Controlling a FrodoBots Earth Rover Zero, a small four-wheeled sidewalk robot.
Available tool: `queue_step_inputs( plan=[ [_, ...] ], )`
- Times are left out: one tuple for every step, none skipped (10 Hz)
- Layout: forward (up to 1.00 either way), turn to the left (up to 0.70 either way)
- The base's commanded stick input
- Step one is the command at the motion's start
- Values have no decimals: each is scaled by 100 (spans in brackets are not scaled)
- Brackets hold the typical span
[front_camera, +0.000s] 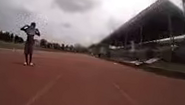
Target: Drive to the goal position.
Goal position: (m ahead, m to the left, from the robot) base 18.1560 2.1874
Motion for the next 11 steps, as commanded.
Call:
queue_step_inputs(
  plan=[
    [70,0],
    [70,0],
    [70,0],
    [70,0],
    [70,0],
    [70,0],
    [70,0],
    [70,0],
    [70,0],
    [70,0],
    [70,0]
  ],
)
